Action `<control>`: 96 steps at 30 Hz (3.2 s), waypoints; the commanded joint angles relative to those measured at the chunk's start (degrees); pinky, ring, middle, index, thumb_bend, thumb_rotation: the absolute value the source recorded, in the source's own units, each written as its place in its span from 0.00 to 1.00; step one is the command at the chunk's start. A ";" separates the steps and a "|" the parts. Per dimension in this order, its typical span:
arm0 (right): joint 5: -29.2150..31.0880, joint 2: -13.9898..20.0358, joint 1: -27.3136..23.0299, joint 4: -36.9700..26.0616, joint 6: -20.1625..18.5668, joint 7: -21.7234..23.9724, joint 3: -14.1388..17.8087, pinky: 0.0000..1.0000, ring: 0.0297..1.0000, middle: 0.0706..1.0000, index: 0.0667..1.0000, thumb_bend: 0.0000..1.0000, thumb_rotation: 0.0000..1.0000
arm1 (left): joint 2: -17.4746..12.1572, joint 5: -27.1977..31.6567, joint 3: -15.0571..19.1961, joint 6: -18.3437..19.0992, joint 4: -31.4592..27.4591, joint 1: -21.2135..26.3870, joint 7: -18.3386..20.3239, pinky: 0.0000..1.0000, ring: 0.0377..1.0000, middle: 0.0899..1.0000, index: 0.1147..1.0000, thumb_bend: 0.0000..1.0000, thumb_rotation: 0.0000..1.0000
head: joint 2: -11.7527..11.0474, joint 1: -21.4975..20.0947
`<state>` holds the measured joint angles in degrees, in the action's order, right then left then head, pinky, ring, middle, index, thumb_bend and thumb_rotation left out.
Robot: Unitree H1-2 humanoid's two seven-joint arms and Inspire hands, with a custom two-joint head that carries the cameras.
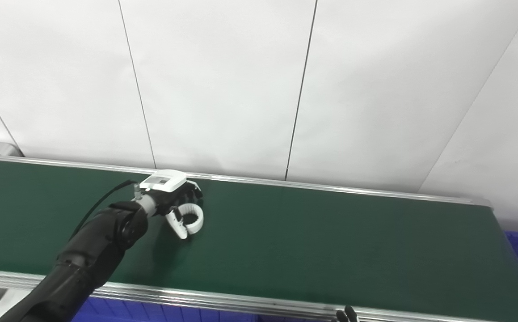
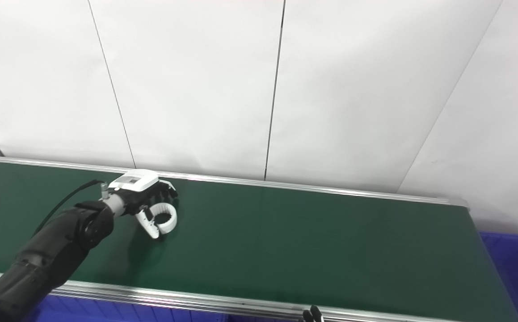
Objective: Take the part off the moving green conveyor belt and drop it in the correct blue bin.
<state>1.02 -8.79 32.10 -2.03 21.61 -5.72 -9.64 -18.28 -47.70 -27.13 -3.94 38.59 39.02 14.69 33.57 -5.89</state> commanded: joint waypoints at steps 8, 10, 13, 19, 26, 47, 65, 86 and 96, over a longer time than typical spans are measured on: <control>-0.42 -1.39 1.28 -3.12 -0.68 0.32 -1.05 0.86 0.92 0.93 0.97 0.86 1.00 | 2.45 9.46 2.17 -4.97 -0.74 -4.03 -2.78 0.44 0.49 0.51 0.53 0.90 0.14 | 0.69 -0.61; -0.50 -1.42 1.31 -3.23 -0.77 0.30 -1.15 0.86 0.92 0.94 0.97 0.87 1.00 | 3.44 12.62 3.58 -6.60 -0.88 -5.29 -4.04 0.36 0.39 0.41 0.47 0.60 0.03 | 0.79 -0.91; -0.29 -1.48 1.35 -3.43 -1.02 0.39 -1.36 0.87 0.92 0.93 0.98 0.87 1.00 | 4.91 17.58 5.85 -8.67 -1.35 -7.20 -4.35 0.33 0.37 0.40 0.45 0.53 0.00 | 0.83 -1.26; -0.73 -1.72 0.90 -3.17 -1.32 0.09 -1.34 0.86 0.92 0.93 0.97 0.86 1.00 | 6.45 22.34 7.05 -10.22 -2.86 -9.92 -4.03 0.35 0.39 0.42 0.43 0.53 0.00 | 0.77 -1.63; -1.12 -1.83 0.64 -2.84 -1.06 -0.04 -1.42 0.85 0.91 0.93 0.97 0.86 1.00 | 5.84 20.01 5.47 -9.74 -6.14 -11.80 -5.72 0.37 0.41 0.41 0.44 0.52 0.00 | 0.78 -1.76; 0.90 -0.25 2.55 -12.06 -7.53 0.41 -0.82 0.86 0.90 0.92 0.97 0.82 1.00 | -4.80 13.21 12.92 -1.17 -54.94 -26.82 -0.58 0.25 0.31 0.41 0.45 0.52 0.00 | 11.83 5.09; 4.10 2.45 3.46 -19.60 -14.63 1.66 -0.16 0.86 0.91 0.92 0.94 0.81 1.00 | -9.92 7.06 17.70 -1.38 -63.62 -49.12 1.64 0.37 0.37 0.41 0.44 0.52 0.00 | 16.52 8.46; 4.65 3.30 3.24 -20.84 -16.95 2.06 0.22 0.84 0.90 0.91 0.94 0.81 1.00 | -14.27 -5.97 14.16 6.91 -67.66 -46.91 26.00 0.96 0.99 0.99 0.95 1.00 0.50 | 17.34 8.44; 4.75 2.87 3.02 -20.77 -16.79 2.05 -0.13 0.85 0.90 0.90 0.93 0.80 1.00 | -12.16 0.76 17.81 4.95 -69.30 -48.62 21.39 0.96 1.00 1.00 0.99 1.00 0.56 | 17.14 7.58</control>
<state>5.78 -5.51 35.00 -20.65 4.81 -4.39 -9.56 -30.87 -49.61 -10.74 2.47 -28.58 -9.47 40.01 50.71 1.67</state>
